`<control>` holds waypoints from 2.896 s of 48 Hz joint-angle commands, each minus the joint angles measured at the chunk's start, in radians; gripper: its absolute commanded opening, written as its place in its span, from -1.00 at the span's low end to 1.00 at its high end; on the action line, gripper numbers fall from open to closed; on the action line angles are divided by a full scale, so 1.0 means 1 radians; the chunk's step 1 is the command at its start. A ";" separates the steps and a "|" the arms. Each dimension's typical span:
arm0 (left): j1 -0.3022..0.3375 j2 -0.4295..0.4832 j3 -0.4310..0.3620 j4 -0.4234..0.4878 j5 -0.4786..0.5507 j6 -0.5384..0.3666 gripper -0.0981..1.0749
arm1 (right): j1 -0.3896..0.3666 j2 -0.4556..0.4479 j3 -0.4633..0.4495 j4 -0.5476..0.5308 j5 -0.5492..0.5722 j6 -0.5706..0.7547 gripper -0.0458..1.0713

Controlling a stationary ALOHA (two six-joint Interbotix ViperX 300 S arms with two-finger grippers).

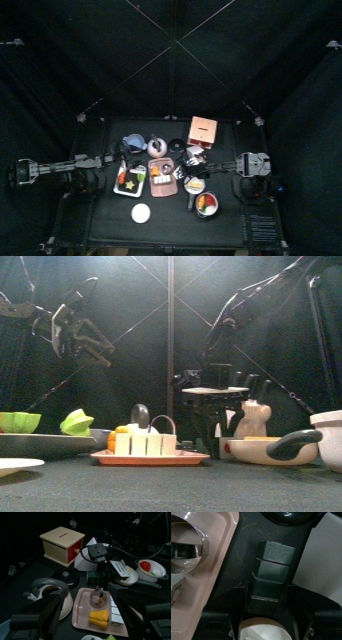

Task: Grab green sushi roll and place on plate

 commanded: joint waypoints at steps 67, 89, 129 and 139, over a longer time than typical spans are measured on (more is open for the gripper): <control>0.002 -0.014 -0.009 0.002 -0.003 0.002 0.87 | 0.147 -0.161 -0.083 -0.103 0.063 -0.018 0.30; 0.043 -0.087 0.021 -0.034 -0.006 0.000 0.87 | 0.235 -0.204 0.032 -0.373 -0.272 -0.023 0.30; 0.043 -0.087 0.021 -0.035 -0.006 0.000 0.87 | 0.285 -0.078 0.054 -0.561 -0.469 -0.106 0.32; 0.043 -0.087 0.021 -0.034 -0.006 0.000 0.87 | 0.284 -0.072 0.054 -0.532 -0.491 -0.106 0.33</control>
